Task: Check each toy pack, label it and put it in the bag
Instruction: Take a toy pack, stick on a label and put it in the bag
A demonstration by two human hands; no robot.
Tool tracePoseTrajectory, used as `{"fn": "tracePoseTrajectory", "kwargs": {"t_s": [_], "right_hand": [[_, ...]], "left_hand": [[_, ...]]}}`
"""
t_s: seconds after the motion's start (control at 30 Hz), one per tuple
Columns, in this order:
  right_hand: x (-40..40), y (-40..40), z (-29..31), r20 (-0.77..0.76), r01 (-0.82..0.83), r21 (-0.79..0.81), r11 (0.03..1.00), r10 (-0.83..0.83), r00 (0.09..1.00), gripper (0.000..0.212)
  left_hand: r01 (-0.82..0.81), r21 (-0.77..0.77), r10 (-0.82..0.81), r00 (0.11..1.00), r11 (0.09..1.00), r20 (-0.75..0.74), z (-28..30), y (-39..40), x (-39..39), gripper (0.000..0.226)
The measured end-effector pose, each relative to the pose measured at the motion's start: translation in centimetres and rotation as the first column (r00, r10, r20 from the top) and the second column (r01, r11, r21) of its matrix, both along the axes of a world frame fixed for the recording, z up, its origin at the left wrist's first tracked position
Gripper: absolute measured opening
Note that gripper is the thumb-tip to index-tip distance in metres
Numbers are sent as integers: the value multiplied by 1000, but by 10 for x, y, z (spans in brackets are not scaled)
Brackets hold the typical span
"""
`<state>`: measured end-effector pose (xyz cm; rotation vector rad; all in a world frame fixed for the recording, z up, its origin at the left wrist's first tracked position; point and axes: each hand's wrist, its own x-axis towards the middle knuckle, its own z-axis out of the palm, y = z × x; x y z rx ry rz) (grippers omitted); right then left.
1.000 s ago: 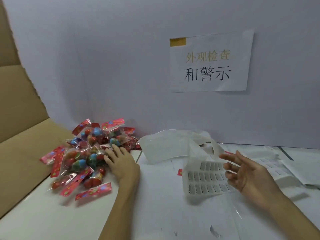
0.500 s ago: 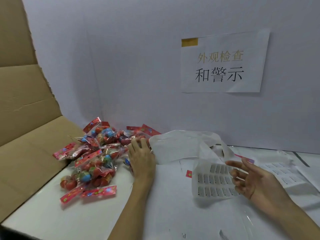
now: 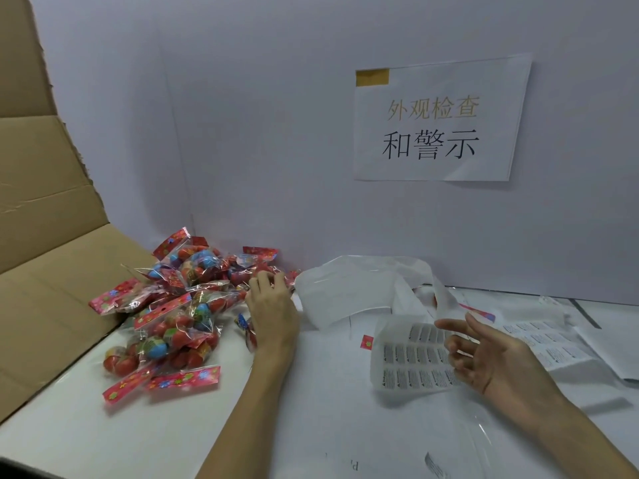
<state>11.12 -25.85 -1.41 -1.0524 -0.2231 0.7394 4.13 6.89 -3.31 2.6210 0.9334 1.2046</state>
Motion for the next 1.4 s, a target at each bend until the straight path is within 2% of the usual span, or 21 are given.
{"fn": "tracePoseTrajectory", "kwargs": {"t_s": [0.07, 0.13, 0.23, 0.33, 0.4, 0.43, 0.5, 0.57, 0.6, 0.63, 0.7, 0.77, 0.83, 0.9, 1.0, 1.03, 1.1, 1.17, 1.27, 1.33, 1.4], "right_hand": [[-1, 1, 1, 0, -7, -4, 1000, 7, 1000, 40], [-1, 1, 1, 3, -11, -3, 1000, 11, 1000, 41], [0, 0, 0, 30, -36, -3, 999, 36, 999, 46], [-1, 2, -2, 65, -89, 8, 996, 88, 994, 48], [-2, 4, -3, 98, -129, 29, 991, 126, 987, 46], [-3, 5, -3, 111, -147, 45, 988, 141, 984, 45], [-6, 9, -4, 134, -161, 70, 984, 150, 979, 45], [-9, 11, -3, 183, -154, 69, 986, 139, 973, 48], [-11, 12, -2, 208, -149, 68, 987, 132, 969, 52], [-13, 14, -1, 231, -144, 76, 987, 123, 965, 54], [-17, 16, 1, 252, -125, 95, 988, 97, 963, 55], [-23, 20, 3, 279, -54, 64, 996, 34, 960, 53], [-28, 23, 6, 352, 36, -2, 999, -33, 935, 50], [-31, 25, 7, 428, 110, -49, 993, -79, 900, 45], [-31, 24, 8, 513, 257, -67, 964, -188, 838, 37], [-31, 23, 9, 541, 304, -67, 950, -221, 812, 36], [-30, 21, 11, 581, 352, -63, 934, -252, 774, 31], [-29, 19, 12, 611, 342, -61, 938, -236, 756, 25], [-27, 15, 13, 611, 329, -88, 940, -210, 763, 29], [-25, 12, 11, 607, 340, -144, 929, -188, 772, 41], [-23, 10, 8, 633, 381, -203, 902, -176, 754, 43]], "left_hand": [[44, 57, -53, 984, 997, 172, 6, 0, -3, 40], [93, 82, -116, 931, 992, 346, 15, -4, -4, 42], [189, 75, -198, 804, 979, 560, 30, -17, -3, 43], [420, 17, -312, 647, 907, 695, 39, -37, 0, 46], [659, -126, -335, 526, 742, 782, 42, -51, -1, 45], [769, -202, -322, 471, 607, 821, 43, -58, -2, 43], [894, -356, -240, 421, 270, 875, 42, -69, -2, 38], [892, -448, -195, 431, -51, 881, 41, -79, -2, 29], [866, -474, -222, 437, -156, 872, 41, -84, -3, 27], [839, -498, -276, 436, -221, 857, 41, -89, -3, 27], [799, -532, -392, 411, -282, 823, 40, -98, -3, 19], [778, -546, -493, 359, -311, 793, 38, -104, -4, 10], [770, -569, -575, 334, -290, 746, 34, -111, -5, 10], [778, -594, -631, 359, -205, 688, 31, -120, -5, 25], [787, -611, -689, 401, -78, 604, 34, -130, -6, 65], [806, -591, -712, 403, -22, 575, 34, -131, -7, 67], [850, -516, -754, 405, 103, 517, 33, -132, -7, 52], [859, -480, -767, 426, 176, 480, 33, -132, -7, 35], [828, -547, -784, 420, 124, 457, 35, -131, -8, 34], [814, -561, -790, 441, 152, 425, 35, -129, -9, 32], [806, -571, -779, 456, 157, 430, 34, -127, -9, 31]]}}
